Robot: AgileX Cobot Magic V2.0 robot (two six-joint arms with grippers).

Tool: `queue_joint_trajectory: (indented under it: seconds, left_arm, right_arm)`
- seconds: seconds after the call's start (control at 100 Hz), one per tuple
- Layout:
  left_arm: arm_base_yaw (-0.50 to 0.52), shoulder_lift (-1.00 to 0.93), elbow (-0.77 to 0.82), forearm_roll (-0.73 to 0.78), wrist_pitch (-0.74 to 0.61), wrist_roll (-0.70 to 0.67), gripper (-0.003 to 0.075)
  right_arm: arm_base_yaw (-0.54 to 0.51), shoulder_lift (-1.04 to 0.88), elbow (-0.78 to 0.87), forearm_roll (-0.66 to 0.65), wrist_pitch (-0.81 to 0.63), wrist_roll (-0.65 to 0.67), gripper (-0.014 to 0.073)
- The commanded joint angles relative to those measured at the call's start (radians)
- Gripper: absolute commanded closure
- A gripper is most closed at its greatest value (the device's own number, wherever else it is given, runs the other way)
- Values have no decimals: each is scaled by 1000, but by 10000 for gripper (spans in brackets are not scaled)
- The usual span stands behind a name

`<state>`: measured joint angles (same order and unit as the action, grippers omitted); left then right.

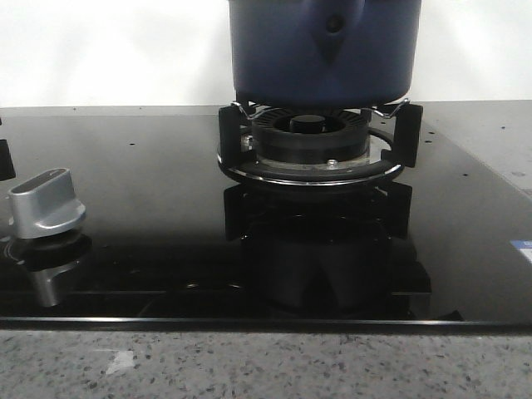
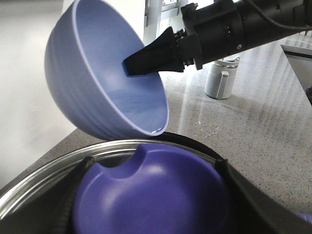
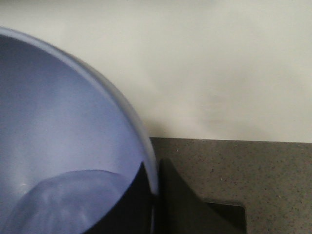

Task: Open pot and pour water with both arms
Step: 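Tilt the bowl with the right gripper, pouring water into the pot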

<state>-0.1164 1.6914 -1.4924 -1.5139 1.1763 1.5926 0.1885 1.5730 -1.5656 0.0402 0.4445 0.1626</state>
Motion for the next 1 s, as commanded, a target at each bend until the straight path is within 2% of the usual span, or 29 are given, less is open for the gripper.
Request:
queue_joint_trajectory:
  seconds: [0.0,0.99]
  left_arm:
    - [2,-55,-38,-99,24,-8,406]
    - [2,-55,-38,-78,15,-8,406]
  right_arm:
    - [11,-36,-37,-2,-132,-6,639]
    - [46,-32,-37,-186,-282,-6,639]
